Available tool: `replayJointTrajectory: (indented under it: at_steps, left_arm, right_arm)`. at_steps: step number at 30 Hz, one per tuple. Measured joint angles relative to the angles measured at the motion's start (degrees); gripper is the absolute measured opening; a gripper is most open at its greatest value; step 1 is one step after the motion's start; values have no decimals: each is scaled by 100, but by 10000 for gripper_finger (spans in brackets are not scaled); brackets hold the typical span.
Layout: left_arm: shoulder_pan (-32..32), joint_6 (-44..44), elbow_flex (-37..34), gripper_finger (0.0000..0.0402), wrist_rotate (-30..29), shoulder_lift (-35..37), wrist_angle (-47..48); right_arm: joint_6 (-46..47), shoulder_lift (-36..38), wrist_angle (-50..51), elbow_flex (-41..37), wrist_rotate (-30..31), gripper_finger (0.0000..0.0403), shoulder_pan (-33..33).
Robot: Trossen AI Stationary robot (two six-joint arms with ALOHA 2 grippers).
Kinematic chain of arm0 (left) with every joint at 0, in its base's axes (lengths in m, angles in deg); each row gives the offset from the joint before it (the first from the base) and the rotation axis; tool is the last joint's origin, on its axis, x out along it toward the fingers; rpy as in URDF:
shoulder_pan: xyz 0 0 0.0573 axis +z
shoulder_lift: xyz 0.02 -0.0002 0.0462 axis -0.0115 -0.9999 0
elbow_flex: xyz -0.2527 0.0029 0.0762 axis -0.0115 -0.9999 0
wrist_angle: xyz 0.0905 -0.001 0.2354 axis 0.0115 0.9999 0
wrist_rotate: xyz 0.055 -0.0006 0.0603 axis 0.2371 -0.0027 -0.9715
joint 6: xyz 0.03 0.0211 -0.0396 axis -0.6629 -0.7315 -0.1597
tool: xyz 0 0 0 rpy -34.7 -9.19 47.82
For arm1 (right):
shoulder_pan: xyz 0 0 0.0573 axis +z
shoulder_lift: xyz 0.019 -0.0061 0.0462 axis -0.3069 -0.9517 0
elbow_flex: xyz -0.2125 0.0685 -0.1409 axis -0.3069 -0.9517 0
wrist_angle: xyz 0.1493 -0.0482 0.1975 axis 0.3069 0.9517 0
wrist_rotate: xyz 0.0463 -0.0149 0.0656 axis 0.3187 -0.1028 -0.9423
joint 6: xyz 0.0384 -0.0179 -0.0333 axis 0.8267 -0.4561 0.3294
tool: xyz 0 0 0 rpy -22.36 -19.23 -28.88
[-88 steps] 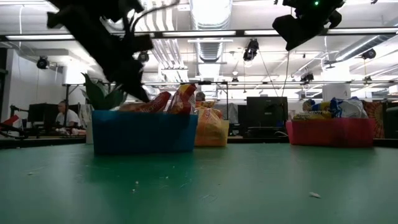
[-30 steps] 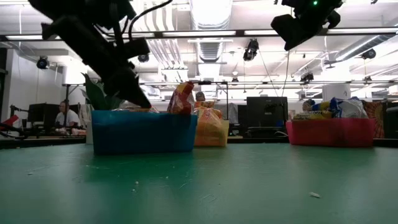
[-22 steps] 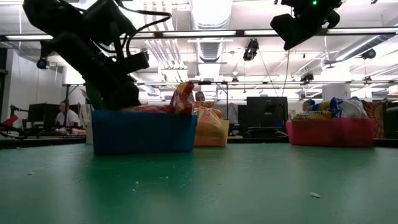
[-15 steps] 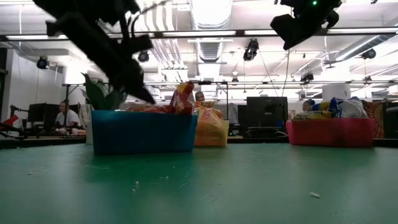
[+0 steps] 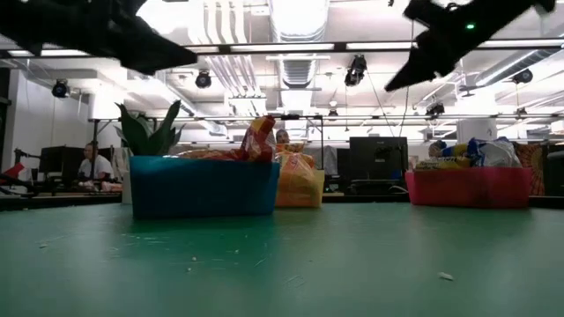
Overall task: Sort Maruchan noodles
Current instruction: Return to Home Position
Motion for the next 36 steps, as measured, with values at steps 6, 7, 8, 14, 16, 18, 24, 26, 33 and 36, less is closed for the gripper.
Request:
replayJointTrajectory:
  at_steps: [6,7,8,14,16,18,24,26,33,36]
  left_arm:
    - [189,164,-852,36,-11,1570,-55]
    - [199,167,-999,36,-86,1764,-18]
    - [203,171,-1126,36,-184,1950,-28]
    - [221,323,-1627,36,-632,3026,94]
    - [220,378,-1668,36,-844,3331,366]
    - [221,504,-1706,36,-1255,3607,825]
    - [225,1498,-1819,36,-2532,3870,1634]
    - [223,1526,-1764,36,-2597,3831,1656]
    - [223,1386,-1769,36,-2596,3612,1698]
    - [223,1382,-1769,36,-2550,3532,1680]
  right_arm:
    - [-995,1179,-2167,-1421,-1838,9,-215]
    - [-989,1381,-2257,-1585,-1858,9,-239]
    - [-993,1594,-2267,-1744,-1880,9,-261]
    - [-967,2941,-2304,-2405,-1886,9,-264]
    - [-977,3427,-2305,-2567,-1892,9,-264]
    - [-1048,3893,-2293,-2744,-1893,9,-264]
    - [-1143,5047,-2227,-3220,-1956,9,-262]
    - [-1200,5062,-1980,-3344,-1814,9,-264]
    - [-960,4925,-2152,-3468,-489,9,-264]
    - [-782,4925,-1947,-3512,-244,9,-264]
